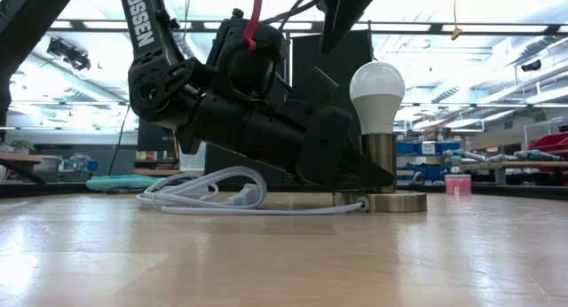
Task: Screw lightbulb
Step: Insert the lightbulb into the lamp
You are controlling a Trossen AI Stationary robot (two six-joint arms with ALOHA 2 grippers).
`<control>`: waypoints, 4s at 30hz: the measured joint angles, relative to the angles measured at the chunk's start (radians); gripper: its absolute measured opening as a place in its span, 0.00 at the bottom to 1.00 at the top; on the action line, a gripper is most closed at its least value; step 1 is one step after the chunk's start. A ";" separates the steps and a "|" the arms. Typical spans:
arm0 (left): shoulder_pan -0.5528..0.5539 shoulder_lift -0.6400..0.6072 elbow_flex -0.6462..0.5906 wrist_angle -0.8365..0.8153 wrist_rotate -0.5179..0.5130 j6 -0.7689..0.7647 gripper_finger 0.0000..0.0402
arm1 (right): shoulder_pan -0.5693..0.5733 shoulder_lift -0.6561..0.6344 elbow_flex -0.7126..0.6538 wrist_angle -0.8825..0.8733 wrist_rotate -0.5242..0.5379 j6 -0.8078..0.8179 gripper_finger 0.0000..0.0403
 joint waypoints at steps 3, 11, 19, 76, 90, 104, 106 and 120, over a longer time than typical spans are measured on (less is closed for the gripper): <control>0.000 0.000 0.000 0.000 0.000 0.000 0.49 | 0.000 0.000 0.000 0.005 0.000 0.000 0.85; 0.000 0.000 0.000 0.000 0.000 0.000 0.49 | 0.000 0.000 0.000 0.004 0.000 0.000 0.85; 0.000 0.000 0.000 -0.001 0.000 0.000 0.49 | 0.000 0.000 0.000 -0.060 0.040 -0.015 0.85; -0.001 0.000 0.001 0.004 0.040 0.084 0.49 | 0.109 -0.533 -0.914 0.505 0.118 0.233 0.80; -0.001 0.000 0.001 0.000 0.074 0.072 0.49 | 0.111 -0.287 -0.708 0.411 0.133 0.179 0.80; -0.002 0.000 0.000 0.005 0.093 0.069 0.49 | 0.079 -0.277 -0.625 0.289 0.065 0.065 0.82; -0.002 0.000 0.000 0.006 0.101 0.069 0.49 | 0.082 -0.277 -0.613 0.277 0.060 -0.019 0.83; -0.002 0.000 0.000 0.009 0.184 0.119 0.49 | 0.089 -0.277 -0.603 0.251 0.068 -0.649 0.87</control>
